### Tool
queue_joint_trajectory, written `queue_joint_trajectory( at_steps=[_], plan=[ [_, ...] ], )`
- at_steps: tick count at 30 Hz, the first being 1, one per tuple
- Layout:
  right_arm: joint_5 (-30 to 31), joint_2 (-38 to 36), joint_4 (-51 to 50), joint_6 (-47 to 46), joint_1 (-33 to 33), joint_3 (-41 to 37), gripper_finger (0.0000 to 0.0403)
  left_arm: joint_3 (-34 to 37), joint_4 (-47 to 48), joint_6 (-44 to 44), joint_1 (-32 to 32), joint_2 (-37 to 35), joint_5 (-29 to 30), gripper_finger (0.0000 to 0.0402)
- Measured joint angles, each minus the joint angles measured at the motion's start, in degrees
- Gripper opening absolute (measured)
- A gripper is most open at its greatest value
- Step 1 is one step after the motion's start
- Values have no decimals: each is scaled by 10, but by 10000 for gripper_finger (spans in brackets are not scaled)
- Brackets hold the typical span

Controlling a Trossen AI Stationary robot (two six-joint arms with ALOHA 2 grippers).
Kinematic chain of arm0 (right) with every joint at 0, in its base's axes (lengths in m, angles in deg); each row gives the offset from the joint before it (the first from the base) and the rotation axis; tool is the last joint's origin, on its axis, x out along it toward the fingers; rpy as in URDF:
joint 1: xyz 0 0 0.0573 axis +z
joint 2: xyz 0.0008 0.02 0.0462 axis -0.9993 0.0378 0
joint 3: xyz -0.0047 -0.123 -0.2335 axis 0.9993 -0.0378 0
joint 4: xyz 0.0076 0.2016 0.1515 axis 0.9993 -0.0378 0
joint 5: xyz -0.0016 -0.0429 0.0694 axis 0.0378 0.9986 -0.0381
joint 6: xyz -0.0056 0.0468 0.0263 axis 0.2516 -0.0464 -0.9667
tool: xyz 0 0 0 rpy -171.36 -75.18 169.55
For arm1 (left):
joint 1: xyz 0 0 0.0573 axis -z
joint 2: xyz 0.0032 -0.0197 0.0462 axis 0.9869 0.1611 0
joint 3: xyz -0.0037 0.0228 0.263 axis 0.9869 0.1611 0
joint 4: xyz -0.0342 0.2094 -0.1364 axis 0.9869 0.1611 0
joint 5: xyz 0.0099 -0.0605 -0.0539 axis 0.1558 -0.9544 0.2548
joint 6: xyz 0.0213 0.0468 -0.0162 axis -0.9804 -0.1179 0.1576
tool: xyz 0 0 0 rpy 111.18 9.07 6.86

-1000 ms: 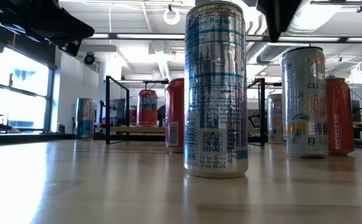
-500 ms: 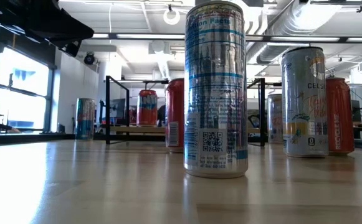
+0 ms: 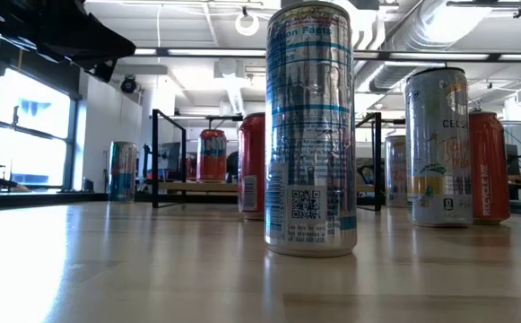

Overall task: Place canned beverage on shelf
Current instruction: Put the bottom white yellow soda can on the shelf

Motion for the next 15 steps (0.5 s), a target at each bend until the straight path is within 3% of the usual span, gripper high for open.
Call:
queue_joint_trajectory(
  at_steps=[4, 12, 15],
  plan=[
    [-39, 16, 0, 4, -4, 0, 76, 0, 0, 0, 0, 0, 0, 0],
    [-62, 56, 0, 55, -32, 0, 224, 0, -1, 0, 0, 0, 0, 0],
    [-67, 67, 0, 79, -45, 0, 261, 0, 0, 0, 0, 0, -6, 0]
  ],
)
